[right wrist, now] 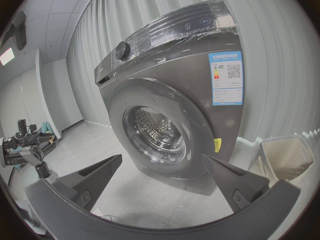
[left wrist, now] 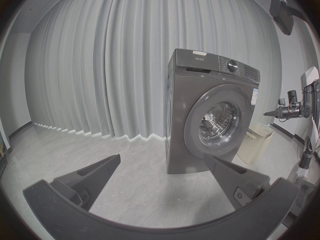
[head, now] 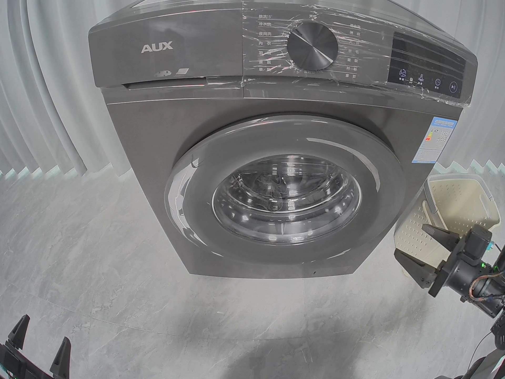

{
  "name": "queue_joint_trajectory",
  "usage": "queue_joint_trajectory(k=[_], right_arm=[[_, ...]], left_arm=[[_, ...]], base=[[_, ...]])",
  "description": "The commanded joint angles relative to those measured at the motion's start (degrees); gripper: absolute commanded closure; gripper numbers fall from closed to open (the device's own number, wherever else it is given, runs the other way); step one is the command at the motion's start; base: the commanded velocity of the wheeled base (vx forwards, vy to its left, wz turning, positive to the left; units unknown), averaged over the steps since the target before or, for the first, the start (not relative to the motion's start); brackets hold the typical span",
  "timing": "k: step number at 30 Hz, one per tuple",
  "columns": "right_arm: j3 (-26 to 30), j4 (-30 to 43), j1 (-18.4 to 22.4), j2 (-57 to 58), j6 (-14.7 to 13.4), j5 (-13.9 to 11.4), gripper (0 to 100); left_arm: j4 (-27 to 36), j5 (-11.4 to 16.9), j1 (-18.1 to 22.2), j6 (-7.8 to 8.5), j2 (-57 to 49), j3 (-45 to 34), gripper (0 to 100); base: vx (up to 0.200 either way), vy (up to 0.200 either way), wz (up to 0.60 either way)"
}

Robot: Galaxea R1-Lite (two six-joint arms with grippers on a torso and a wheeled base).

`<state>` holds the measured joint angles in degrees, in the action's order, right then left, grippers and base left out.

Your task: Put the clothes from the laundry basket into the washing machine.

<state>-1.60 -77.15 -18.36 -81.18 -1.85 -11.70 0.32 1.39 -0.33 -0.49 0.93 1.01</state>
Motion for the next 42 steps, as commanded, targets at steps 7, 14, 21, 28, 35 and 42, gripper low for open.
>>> queue_joint_trajectory(k=[7,14,21,28,35,42], right_arm=[[1.6,28.9,2.28,38.73,1.33,-0.34,0],[1.42,39.8,5.35,53.32,1.5,-0.34,0],[1.25,46.74,8.16,61.67,1.41,-0.25,0],[1.6,49.73,13.0,65.36,1.33,-0.25,0],[1.6,61.42,16.16,74.32,1.41,-0.25,0],[1.6,72.94,18.27,81.18,1.33,3.53,0]], left_arm=[[0.03,0.19,-0.02,-0.13,-0.93,-0.92,0],[0.03,0.19,-0.02,-0.22,-0.93,-0.92,0],[0.03,0.19,-0.02,-0.13,-0.93,-0.92,0],[0.03,0.19,-0.02,-0.22,-0.93,-0.92,0],[0.03,0.19,-0.02,-0.22,-0.93,-0.92,0],[0.03,0.19,-0.02,-0.22,-0.93,-0.92,0]], base=[[0.0,0.0,0.0],[0.0,0.0,0.0],[0.0,0.0,0.0],[0.0,0.0,0.0],[0.0,0.0,0.0],[0.0,0.0,0.0]])
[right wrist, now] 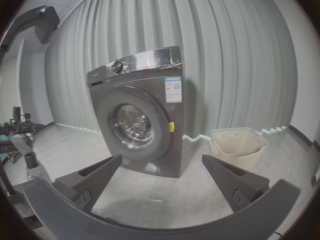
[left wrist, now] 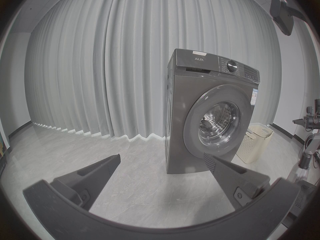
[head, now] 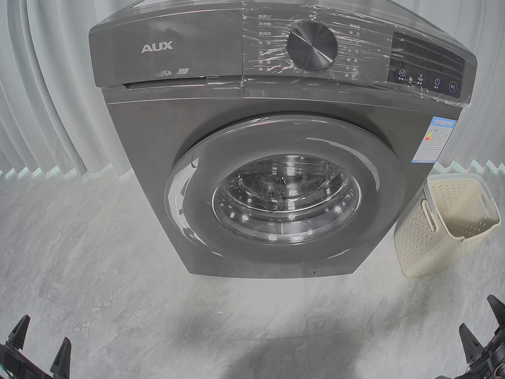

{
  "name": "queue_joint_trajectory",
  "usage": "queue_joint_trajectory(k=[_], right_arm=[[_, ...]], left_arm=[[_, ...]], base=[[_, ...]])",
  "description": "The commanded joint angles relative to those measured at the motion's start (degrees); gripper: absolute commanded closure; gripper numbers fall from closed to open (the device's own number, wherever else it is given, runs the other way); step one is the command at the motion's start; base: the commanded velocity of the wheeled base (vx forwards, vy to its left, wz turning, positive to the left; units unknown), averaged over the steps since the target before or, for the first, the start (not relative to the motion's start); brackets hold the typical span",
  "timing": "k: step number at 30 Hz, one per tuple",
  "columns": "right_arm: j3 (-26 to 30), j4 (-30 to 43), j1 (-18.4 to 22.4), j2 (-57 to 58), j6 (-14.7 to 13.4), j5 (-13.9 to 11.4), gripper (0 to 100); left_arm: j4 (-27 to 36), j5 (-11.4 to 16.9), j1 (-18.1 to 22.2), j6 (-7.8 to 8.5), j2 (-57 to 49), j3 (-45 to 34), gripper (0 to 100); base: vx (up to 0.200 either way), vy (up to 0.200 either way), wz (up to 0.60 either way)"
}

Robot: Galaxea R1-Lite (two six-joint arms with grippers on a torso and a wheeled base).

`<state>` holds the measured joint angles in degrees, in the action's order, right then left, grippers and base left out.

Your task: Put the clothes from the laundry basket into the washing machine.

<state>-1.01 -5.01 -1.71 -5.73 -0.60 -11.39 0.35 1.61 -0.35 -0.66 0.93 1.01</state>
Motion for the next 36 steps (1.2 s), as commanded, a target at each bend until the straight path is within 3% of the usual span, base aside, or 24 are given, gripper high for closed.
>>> queue_joint_trajectory(k=[1,4,9,11,13,15,17,19,20,23,36], right_arm=[[1.01,0.79,1.62,5.73,0.42,5.06,0],[1.01,0.88,1.71,5.73,2.79,9.8,0],[0.75,2.55,1.62,5.73,3.15,11.3,0],[-0.66,6.07,1.62,5.73,0.07,15.25,0],[-0.75,6.5,1.62,5.73,-1.6,16.04,0],[-0.75,6.42,1.71,5.73,-2.65,16.31,0],[0.22,6.15,1.62,5.64,-1.95,14.29,0],[1.01,5.27,1.62,5.55,1.74,9.01,0],[1.01,5.27,1.71,5.55,1.74,8.93,0],[1.01,5.36,2.06,5.47,0.07,12.88,0],[1.01,5.19,1.71,5.64,0.69,10.16,0]], left_arm=[[0.0,0.06,0.0,-0.04,-0.93,-0.92,0],[0.0,-0.03,0.0,-0.22,-0.93,-0.92,0],[0.0,-0.03,0.0,-0.22,-0.93,-0.92,0],[0.0,-0.12,0.0,-0.22,-0.93,-0.92,0],[0.0,-0.12,0.0,-0.31,-0.93,-0.92,0],[0.0,-0.2,0.0,-0.31,-0.93,-0.84,0],[0.0,-0.2,0.0,-0.22,-0.93,-0.92,0],[0.0,-0.2,0.0,-0.31,-0.93,-0.92,0],[0.0,-0.2,0.0,-0.31,-0.93,-0.92,0],[0.0,-0.29,0.0,-0.4,-0.93,-0.92,0],[0.09,-0.38,0.0,-0.4,-0.93,-0.84,0]], base=[[0.0,0.0,0.0],[0.0,0.0,0.0],[0.0,0.0,0.0],[0.0,0.0,0.0],[0.0,0.0,0.0],[0.0,0.0,0.0],[0.0,0.0,0.0],[0.0,0.0,0.0],[0.0,0.0,0.0],[0.0,0.0,0.0],[0.0,0.0,0.0]])
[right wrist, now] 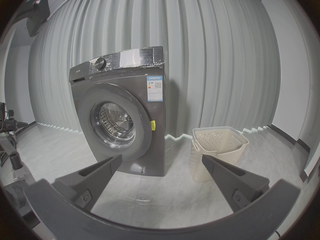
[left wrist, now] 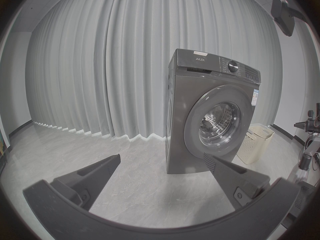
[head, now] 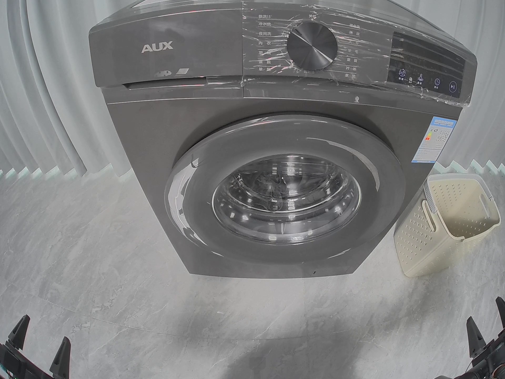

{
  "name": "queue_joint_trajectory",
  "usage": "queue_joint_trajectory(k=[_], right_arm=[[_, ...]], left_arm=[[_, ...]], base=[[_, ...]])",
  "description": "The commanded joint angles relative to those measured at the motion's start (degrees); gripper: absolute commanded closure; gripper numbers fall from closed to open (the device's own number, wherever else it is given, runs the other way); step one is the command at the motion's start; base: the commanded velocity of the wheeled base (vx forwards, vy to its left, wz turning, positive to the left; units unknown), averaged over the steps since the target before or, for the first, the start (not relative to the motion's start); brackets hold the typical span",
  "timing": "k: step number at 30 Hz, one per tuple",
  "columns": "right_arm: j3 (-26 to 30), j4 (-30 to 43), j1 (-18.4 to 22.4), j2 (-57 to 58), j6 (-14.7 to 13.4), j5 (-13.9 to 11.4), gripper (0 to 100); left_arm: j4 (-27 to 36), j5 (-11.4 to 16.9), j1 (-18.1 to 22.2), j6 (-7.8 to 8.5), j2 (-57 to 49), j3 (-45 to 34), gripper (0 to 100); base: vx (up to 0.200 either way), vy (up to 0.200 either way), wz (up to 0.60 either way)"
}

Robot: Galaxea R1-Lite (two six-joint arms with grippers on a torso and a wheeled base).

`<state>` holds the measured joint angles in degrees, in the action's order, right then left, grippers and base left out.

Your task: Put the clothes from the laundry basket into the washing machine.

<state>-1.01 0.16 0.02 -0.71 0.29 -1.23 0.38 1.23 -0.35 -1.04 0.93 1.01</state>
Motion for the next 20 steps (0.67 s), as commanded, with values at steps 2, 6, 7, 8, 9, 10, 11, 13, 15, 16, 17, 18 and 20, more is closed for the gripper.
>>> queue_joint_trajectory(k=[2,6,7,8,9,10,11,13,15,16,17,18,20], right_arm=[[1.01,0.02,-0.02,0.62,-0.47,0.0,0],[1.01,0.11,-0.02,0.53,-0.03,0.0,0],[1.01,0.11,-0.02,0.53,-0.03,0.0,0],[1.01,0.11,-0.02,0.53,-0.03,0.0,0],[1.01,0.02,-0.02,0.53,-0.03,0.0,0],[1.01,0.11,-0.02,0.53,-0.03,0.0,0],[1.01,0.11,-0.02,0.53,-0.03,0.0,0],[1.01,0.02,-0.02,0.53,-0.03,0.0,0],[1.01,0.11,-0.02,0.53,-0.03,0.0,0],[1.01,0.11,-0.02,0.53,-0.03,0.0,0],[1.01,0.11,-0.02,0.53,-0.03,0.0,0],[1.01,0.11,-0.02,0.53,-0.03,0.0,0],[1.01,0.11,-0.02,0.53,-0.03,0.0,0]], left_arm=[[0.06,0.09,0.0,0.07,-0.93,-0.84,0],[0.06,0.09,0.0,0.16,-0.93,-0.84,0],[0.06,0.09,0.0,0.16,-0.93,-0.84,0],[0.06,0.09,0.0,0.16,-0.93,-0.84,0],[0.06,0.18,0.0,0.16,-0.93,-0.84,0],[0.06,0.18,0.0,0.16,-0.93,-0.84,0],[0.06,0.18,0.0,0.16,-0.93,-0.84,0],[0.06,0.18,0.0,0.16,-0.93,-0.84,0],[0.06,0.18,0.0,0.16,-0.93,-0.84,0],[0.06,0.26,0.0,0.25,-0.93,-0.84,0],[0.06,0.35,0.0,0.33,-0.93,-0.84,0],[0.06,0.35,0.0,0.33,-0.93,-0.84,0],[0.06,0.35,0.0,0.33,-0.93,-0.84,0]], base=[[0.0,0.0,0.0],[0.0,0.0,0.0],[0.0,0.0,0.0],[0.0,0.0,0.0],[0.0,0.0,0.0],[0.0,0.0,0.0],[0.0,0.0,0.0],[0.0,0.0,0.0],[0.0,0.0,0.0],[0.0,0.0,0.0],[0.0,0.0,0.0],[0.0,0.0,0.0],[0.0,0.0,0.0]])
